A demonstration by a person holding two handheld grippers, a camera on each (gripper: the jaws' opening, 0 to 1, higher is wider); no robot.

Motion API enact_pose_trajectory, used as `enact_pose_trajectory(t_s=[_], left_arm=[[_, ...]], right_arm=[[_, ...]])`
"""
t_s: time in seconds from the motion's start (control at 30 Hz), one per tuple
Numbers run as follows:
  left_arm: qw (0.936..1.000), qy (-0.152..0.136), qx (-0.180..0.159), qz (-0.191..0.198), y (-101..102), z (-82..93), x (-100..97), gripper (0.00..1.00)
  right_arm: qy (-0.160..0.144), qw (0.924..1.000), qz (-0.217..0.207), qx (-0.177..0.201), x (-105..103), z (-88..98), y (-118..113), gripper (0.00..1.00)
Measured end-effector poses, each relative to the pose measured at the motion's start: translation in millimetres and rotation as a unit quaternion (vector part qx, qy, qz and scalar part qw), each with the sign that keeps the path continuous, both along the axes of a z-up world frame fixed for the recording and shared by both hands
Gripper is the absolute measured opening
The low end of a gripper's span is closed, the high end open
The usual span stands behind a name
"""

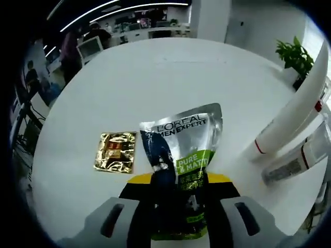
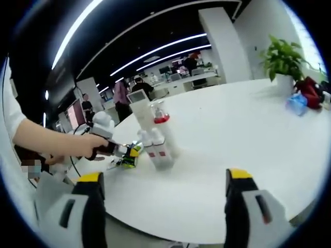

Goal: Arrange the skincare products in the storage area until every visible bottle or jar stands upright without overlapping.

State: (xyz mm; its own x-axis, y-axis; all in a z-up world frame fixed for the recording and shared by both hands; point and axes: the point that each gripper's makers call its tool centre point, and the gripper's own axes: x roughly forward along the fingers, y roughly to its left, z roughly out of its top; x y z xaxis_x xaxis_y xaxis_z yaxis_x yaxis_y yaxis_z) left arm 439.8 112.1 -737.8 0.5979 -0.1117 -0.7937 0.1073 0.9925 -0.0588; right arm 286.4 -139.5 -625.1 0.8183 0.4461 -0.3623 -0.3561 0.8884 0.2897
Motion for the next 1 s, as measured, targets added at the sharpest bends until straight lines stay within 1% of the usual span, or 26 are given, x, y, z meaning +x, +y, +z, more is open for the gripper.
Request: enact_pose_trajectory(t_s=[0.1, 0.13, 0.17, 0.2, 0.23, 0.27, 0.3, 0.33, 0.4, 0.53, 0.63, 0.67, 0.83, 0.87, 1.0], left_arm=[[1.0000, -0.005, -0.002, -0.001, 2.5, 1.7, -1.6, 0.28], [0.9999, -0.010, -0.004, -0.001, 3.3, 3.9, -1.4, 0.26], [0.9997, -0.021, -0.007, -0.003, 3.6, 8.3, 0.6, 0.19], [0.9989, -0.046, -0.007, -0.011, 3.7, 16.5, 6.8, 0.10], [0.9977, -0.061, 0.003, -0.029, 4.0, 22.5, 11.4, 0.06], [0.9989, -0.037, -0.009, -0.026, 0.4, 18.8, 6.3, 0.05], [0.9990, -0.035, -0.012, -0.027, 0.2, 18.5, 5.7, 0.05], [0.9991, -0.033, -0.023, -0.016, 1.7, 17.1, 5.7, 0.04], [0.9990, -0.033, -0.028, -0.008, 5.1, 15.8, 4.4, 0.03], [0.9989, -0.036, -0.029, -0.013, 6.1, 16.8, 0.1, 0.02], [0.9981, -0.040, -0.045, -0.013, 7.0, 19.7, -6.1, 0.02], [0.9980, -0.042, -0.045, -0.015, 7.8, 20.8, -8.1, 0.02], [0.9954, -0.065, -0.064, -0.031, 8.2, 33.6, -23.3, 0.01], [0.9943, -0.073, -0.068, -0.038, 7.4, 38.5, -27.3, 0.01], [0.9914, -0.090, -0.073, -0.061, 4.9, 53.1, -41.6, 0.01]], right_arm=[[-0.001, 1.0000, 0.002, -0.001, 0.2, 0.1, 0.7, 0.97], [-0.001, 1.0000, 0.003, 0.000, 0.2, -0.2, 1.4, 0.97], [0.000, 1.0000, 0.004, 0.000, 0.2, -0.4, 2.3, 0.97], [0.000, 1.0000, 0.005, 0.001, 0.2, -0.6, 3.3, 0.97], [0.000, 1.0000, 0.007, 0.003, 0.5, -0.4, 5.4, 0.97], [0.000, 1.0000, 0.009, 0.004, 0.8, -0.5, 7.1, 0.97], [0.000, 0.9999, 0.012, 0.004, 1.3, -1.0, 9.9, 0.97], [0.001, 0.9999, 0.015, 0.003, 1.7, -1.3, 11.9, 0.97], [0.000, 0.9998, 0.022, 0.003, 2.8, -0.2, 16.3, 0.97], [-0.005, 0.9995, 0.030, 0.003, 3.9, 3.1, 20.3, 0.97], [-0.004, 0.9994, 0.034, 0.003, 3.4, 3.2, 21.8, 0.97], [-0.005, 0.9994, 0.035, 0.005, 2.8, 3.5, 23.1, 0.97], [0.000, 0.9988, 0.047, 0.011, -0.2, 0.8, 33.4, 0.97], [0.001, 0.9986, 0.051, 0.011, -0.6, 0.2, 37.0, 0.97], [0.001, 0.9975, 0.068, 0.018, 0.6, 1.8, 50.2, 0.96]])
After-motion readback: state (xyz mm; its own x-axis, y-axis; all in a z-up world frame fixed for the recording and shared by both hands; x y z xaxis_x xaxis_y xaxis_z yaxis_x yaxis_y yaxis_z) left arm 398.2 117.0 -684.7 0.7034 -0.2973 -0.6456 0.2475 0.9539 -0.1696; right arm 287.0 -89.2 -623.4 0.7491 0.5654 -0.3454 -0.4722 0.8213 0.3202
